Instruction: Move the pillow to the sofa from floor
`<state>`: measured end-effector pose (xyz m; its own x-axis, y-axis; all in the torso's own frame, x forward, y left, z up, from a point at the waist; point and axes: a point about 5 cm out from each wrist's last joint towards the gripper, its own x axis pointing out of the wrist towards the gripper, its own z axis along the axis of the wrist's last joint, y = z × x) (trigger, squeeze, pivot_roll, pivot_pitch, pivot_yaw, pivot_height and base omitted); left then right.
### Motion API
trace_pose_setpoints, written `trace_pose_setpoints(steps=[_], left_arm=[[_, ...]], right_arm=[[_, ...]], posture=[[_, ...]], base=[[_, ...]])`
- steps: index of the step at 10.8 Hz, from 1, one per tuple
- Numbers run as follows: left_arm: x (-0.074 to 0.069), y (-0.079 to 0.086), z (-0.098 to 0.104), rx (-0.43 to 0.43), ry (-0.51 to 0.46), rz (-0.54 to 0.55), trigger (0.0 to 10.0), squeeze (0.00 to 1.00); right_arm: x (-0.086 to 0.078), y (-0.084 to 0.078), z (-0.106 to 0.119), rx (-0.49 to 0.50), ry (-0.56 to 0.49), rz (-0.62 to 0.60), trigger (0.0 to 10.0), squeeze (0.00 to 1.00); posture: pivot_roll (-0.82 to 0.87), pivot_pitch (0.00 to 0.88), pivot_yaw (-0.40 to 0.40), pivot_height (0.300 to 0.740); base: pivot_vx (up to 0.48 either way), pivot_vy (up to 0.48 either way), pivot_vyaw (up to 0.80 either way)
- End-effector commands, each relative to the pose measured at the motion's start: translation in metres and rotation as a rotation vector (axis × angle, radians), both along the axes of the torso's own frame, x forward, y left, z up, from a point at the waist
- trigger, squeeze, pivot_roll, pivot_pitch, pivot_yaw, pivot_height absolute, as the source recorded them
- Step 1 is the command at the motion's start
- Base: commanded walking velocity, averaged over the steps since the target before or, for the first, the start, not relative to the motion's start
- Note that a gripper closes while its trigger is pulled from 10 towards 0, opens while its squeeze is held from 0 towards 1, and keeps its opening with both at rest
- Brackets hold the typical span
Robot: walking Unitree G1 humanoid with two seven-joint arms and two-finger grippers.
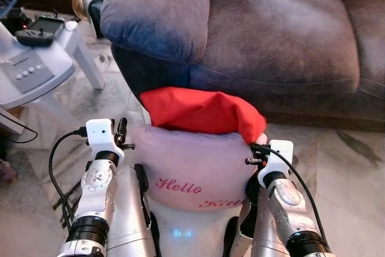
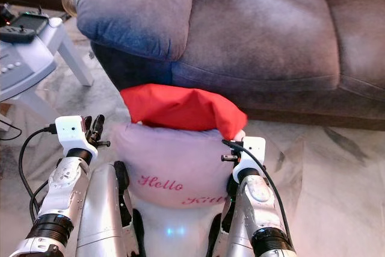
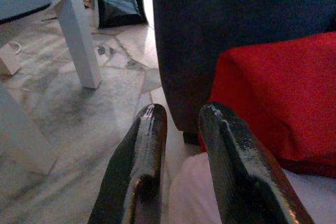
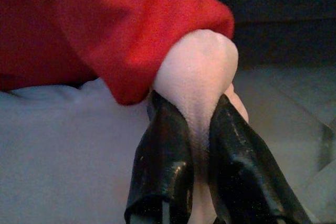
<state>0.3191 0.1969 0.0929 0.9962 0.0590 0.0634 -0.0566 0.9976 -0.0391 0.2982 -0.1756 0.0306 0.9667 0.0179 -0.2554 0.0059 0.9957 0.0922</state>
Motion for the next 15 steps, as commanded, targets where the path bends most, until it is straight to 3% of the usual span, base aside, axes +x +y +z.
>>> trace_pose_setpoints(steps=[1,15], left_arm=[[-0.0049,0.0027,-0.0075,-0.005,0.033,0.001,10.0,0.0],[-0.003,0.0035,-0.0076,0.001,0.047,-0.007,10.0,0.0]], right_arm=[[0.0082,-0.015,0.0191,0.001,-0.113,-0.07,10.0,0.0],[0.0087,-0.0097,0.0154,0.013,-0.101,-0.066,10.0,0.0]], posture=[[0.05,0.172,-0.054,0.471],[0.06,0.169,-0.047,0.471]], base=[[-0.281,0.0,0.0],[-0.309,0.0,0.0]])
